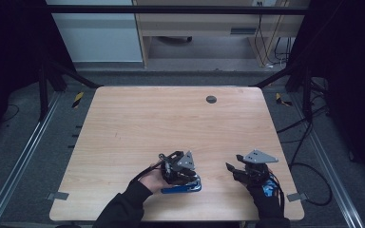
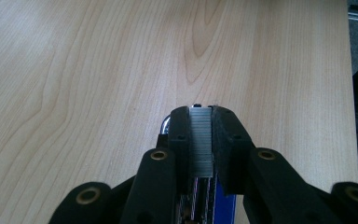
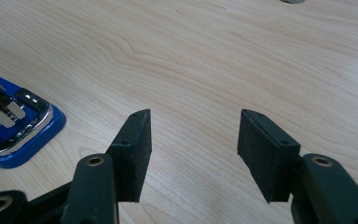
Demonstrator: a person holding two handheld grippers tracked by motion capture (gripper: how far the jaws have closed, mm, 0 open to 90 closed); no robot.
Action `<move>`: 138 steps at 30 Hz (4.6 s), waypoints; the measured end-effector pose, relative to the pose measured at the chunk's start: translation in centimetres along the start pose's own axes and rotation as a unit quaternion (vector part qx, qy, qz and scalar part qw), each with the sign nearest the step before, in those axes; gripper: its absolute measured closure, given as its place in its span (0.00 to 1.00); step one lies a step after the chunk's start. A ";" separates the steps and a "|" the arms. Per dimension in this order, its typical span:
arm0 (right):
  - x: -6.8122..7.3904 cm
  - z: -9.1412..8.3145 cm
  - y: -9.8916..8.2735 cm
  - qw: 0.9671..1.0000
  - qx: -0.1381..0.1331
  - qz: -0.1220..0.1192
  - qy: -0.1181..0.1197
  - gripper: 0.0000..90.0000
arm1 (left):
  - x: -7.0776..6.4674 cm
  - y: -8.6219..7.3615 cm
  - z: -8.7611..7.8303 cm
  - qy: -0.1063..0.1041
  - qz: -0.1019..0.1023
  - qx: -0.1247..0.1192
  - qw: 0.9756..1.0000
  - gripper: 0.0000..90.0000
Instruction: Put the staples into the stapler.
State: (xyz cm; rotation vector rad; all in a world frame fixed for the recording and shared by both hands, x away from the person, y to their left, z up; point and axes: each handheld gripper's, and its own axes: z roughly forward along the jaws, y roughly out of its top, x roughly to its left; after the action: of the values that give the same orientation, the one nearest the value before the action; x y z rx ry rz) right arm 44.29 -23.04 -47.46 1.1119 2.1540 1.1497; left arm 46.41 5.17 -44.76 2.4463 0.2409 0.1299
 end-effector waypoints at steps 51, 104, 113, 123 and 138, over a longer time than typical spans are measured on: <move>0.0 0.0 0.0 1.000 0.005 0.003 0.001 0.50 | 0.2 -0.1 0.5 -0.015 0.011 0.002 1.000 0.86; 0.0 0.0 0.0 1.000 0.005 0.004 0.000 0.50 | 0.4 -0.3 0.8 -0.021 0.008 0.003 1.000 0.76; 0.0 0.0 0.0 1.000 0.006 0.003 0.000 0.50 | 0.5 -0.7 -0.2 -0.008 -0.017 -0.002 1.000 0.74; 0.0 0.1 0.0 1.000 0.007 0.003 0.000 0.51 | 0.4 -1.0 -0.1 -0.006 -0.053 -0.002 0.999 0.77; 0.0 0.1 0.0 1.000 0.008 0.001 0.001 0.51 | 0.6 -1.0 0.3 -0.022 -0.052 -0.004 0.998 0.84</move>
State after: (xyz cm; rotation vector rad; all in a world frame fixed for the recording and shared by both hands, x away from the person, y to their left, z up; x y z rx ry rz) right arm 44.33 -22.99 -47.48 1.1210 2.1664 1.1373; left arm 46.88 5.88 -45.58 2.4198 0.3479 0.0320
